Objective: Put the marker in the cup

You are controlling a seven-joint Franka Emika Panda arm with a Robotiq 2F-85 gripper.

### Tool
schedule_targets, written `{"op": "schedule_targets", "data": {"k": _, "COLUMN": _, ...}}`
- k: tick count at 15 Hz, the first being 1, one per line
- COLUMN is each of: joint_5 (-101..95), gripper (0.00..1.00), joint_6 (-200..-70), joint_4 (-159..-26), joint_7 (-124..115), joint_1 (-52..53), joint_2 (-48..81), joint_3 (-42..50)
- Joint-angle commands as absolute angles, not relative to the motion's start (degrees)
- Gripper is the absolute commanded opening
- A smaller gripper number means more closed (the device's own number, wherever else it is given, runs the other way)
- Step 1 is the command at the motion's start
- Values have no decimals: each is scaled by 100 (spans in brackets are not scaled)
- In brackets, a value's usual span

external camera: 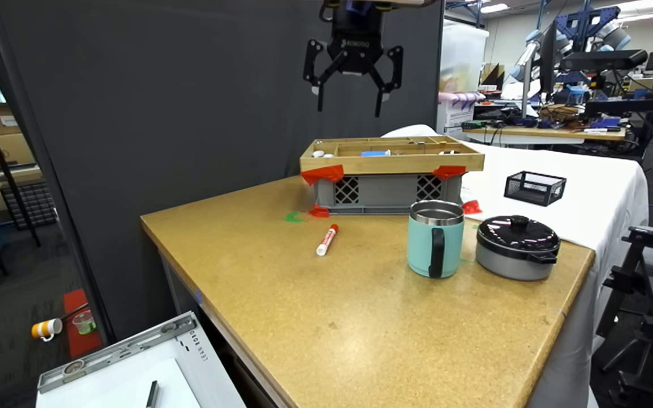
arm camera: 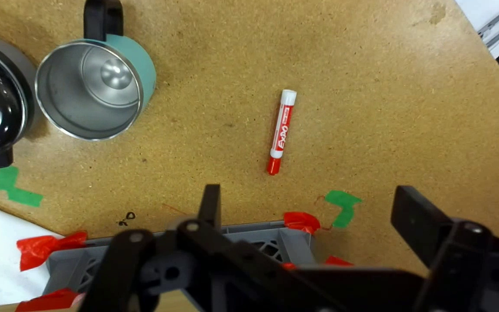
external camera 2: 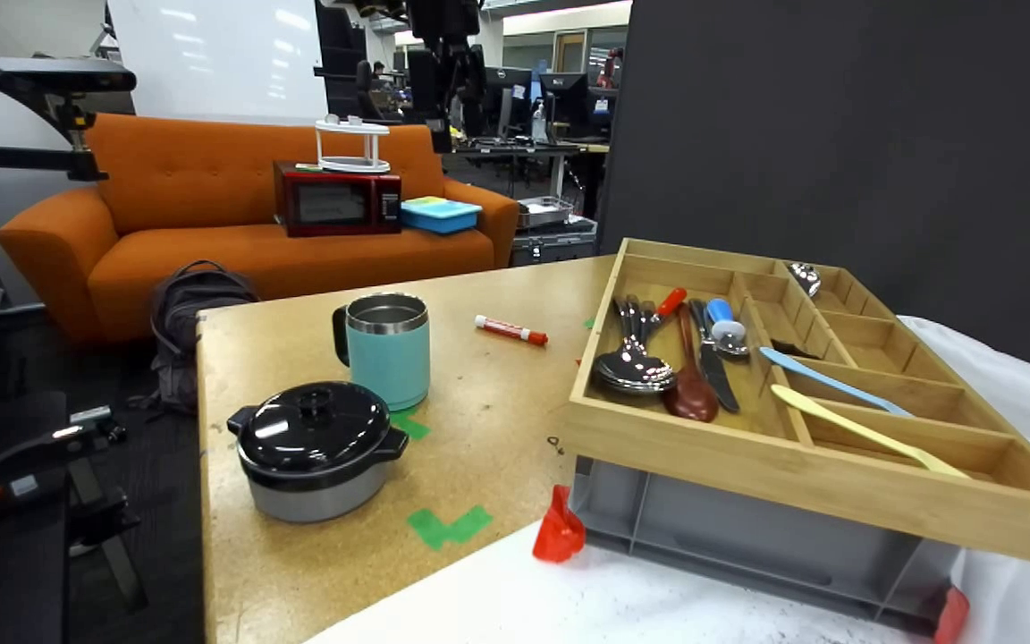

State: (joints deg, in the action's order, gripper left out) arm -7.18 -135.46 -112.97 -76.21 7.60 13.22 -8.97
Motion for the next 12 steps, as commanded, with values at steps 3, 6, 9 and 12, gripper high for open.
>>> {"op": "schedule_targets", "data": {"k": 3, "joint_5": -649, "gripper": 100, "joint_6": -13536, "joint_4": -11121, "joint_7": -7572, "joint_1": 1011, "joint_2": 1476, "joint_3": -657}}
{"op": "schedule_targets", "data": {"k": 6, "joint_5": -651, "gripper": 100, "joint_6": -13535, "joint_4": -11106, "joint_7": -7573, "joint_1": 1020, "joint_2": 1475, "joint_3": -649}}
{"op": "schedule_targets", "data": {"k": 9, "joint_5": -36, "gripper": 100, "joint_6": -13360, "joint_4": -10854, "joint_7": -6872, "joint_1": 832, "joint_2": 1877, "joint_3": -740}}
{"op": "schedule_targets", "data": {"k": 12, "joint_5": 291, "gripper": 100, "joint_6": -13234, "joint_4": -10514, "joint_7": -6453, "joint_1": 762, "joint_2": 2360, "joint_3": -538}}
